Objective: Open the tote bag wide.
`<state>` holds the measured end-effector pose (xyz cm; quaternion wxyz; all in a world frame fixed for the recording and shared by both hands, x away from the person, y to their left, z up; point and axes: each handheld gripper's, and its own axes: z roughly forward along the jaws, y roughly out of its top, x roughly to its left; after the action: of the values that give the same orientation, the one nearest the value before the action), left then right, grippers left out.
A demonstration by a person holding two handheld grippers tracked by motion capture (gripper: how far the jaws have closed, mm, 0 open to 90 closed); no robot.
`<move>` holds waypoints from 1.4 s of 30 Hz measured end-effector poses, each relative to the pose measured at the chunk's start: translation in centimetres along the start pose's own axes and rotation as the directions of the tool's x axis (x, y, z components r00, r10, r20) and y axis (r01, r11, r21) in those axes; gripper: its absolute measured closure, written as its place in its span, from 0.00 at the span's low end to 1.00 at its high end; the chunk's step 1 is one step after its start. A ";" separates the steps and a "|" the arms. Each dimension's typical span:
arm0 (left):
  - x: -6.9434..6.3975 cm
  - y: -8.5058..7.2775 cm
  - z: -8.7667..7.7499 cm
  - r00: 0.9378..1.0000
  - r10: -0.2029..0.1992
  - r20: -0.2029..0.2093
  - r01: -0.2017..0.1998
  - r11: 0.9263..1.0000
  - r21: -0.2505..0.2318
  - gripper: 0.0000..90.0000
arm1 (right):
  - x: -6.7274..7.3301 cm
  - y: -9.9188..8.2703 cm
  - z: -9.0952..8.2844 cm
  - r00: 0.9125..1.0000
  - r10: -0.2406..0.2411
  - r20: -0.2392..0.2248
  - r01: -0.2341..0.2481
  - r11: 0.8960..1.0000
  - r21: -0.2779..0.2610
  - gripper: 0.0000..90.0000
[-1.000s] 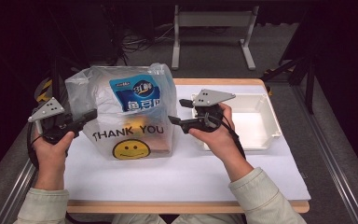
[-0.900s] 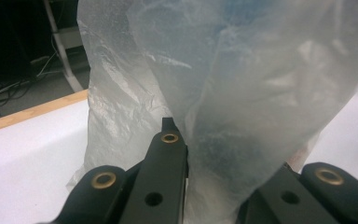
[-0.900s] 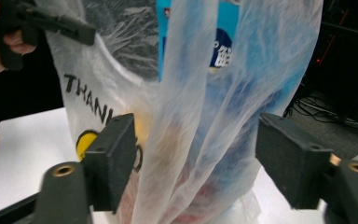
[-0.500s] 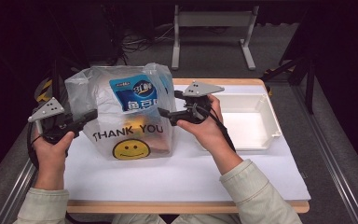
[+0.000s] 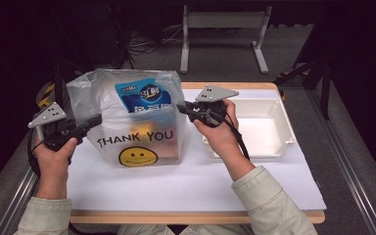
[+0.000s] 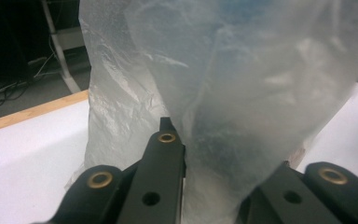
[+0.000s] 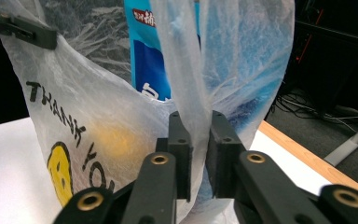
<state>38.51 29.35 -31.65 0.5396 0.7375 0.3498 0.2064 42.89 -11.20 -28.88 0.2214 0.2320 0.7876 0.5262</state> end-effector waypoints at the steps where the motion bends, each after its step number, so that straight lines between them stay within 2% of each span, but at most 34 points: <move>1: 0.0 0.0 -0.1 1.000 -0.001 -0.001 0.001 1.000 -0.011 0.96 | -0.1 0.0 -0.1 1.000 -0.001 0.005 0.001 1.000 0.001 0.93; 7: 0.2 0.0 -0.5 1.000 -0.003 -0.008 0.003 1.000 -0.027 0.92 | -0.5 -0.2 -0.2 1.000 0.007 0.016 -0.007 1.000 0.003 0.96; 15: 0.6 0.0 -1.9 1.000 -0.011 -0.028 0.010 0.998 -0.060 0.85 | -0.9 -0.6 -0.4 0.999 0.013 0.029 -0.014 1.000 0.009 0.98; 20: 0.7 -0.1 -2.2 0.999 -0.006 -0.034 0.003 0.998 -0.064 0.85 | -1.2 -1.0 -0.5 0.999 0.025 0.035 -0.025 1.000 0.010 0.98; 26: 1.3 -0.5 -1.7 0.999 -0.016 -0.047 0.014 0.999 -0.038 0.89 | -1.6 -1.4 -0.5 0.999 0.030 0.045 -0.031 0.999 0.017 0.98; 32: 1.6 -1.0 -0.7 0.998 -0.017 -0.056 0.017 1.000 -0.002 0.99 | -2.1 -2.3 -0.4 0.997 0.050 0.058 -0.051 0.998 0.022 0.98; 38: 2.0 -1.6 0.4 0.998 -0.028 -0.049 0.030 0.999 0.040 1.00 | -2.5 -3.1 -0.1 0.996 0.072 0.060 -0.074 0.997 0.032 0.98; 42: 2.3 -1.9 0.7 0.998 -0.021 -0.054 0.025 0.997 0.067 1.00 | -2.5 -3.5 0.0 0.995 0.078 0.056 -0.081 0.996 0.040 0.98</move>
<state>39.91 30.91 -33.81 0.5071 0.7455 0.3793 0.2079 44.44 -13.91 -31.89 0.2165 0.2819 0.7824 0.5113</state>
